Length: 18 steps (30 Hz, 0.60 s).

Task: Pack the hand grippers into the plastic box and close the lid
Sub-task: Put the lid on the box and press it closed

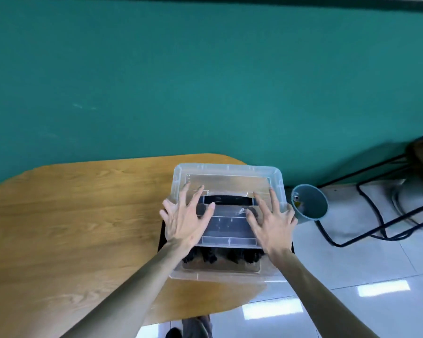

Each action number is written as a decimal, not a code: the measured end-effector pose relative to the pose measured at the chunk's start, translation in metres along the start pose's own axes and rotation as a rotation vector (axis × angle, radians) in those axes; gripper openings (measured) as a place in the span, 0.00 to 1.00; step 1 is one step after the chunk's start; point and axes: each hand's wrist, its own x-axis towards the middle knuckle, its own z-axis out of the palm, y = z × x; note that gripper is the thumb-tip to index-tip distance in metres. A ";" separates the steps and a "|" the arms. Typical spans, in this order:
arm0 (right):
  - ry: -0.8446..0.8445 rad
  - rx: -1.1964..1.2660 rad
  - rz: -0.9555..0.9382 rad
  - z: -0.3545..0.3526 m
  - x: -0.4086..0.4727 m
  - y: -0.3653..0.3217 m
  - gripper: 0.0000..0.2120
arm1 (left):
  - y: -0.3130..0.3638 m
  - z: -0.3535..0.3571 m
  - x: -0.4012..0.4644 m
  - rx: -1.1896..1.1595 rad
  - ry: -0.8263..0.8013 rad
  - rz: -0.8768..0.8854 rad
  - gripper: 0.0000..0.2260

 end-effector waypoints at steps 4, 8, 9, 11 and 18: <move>-0.029 0.003 0.000 0.012 -0.035 0.017 0.29 | -0.002 0.012 -0.031 0.032 -0.031 0.017 0.29; -0.055 -0.005 -0.011 0.020 -0.051 0.020 0.28 | -0.008 0.020 -0.047 0.056 -0.041 0.013 0.29; -0.055 -0.005 -0.009 0.022 -0.054 0.020 0.28 | -0.009 0.021 -0.049 0.056 -0.039 0.018 0.29; -0.043 -0.005 -0.014 0.023 -0.056 0.020 0.28 | -0.010 0.021 -0.051 0.057 -0.044 0.019 0.28; -0.047 -0.044 -0.047 0.022 -0.066 0.025 0.28 | -0.010 0.023 -0.064 0.116 -0.070 0.027 0.29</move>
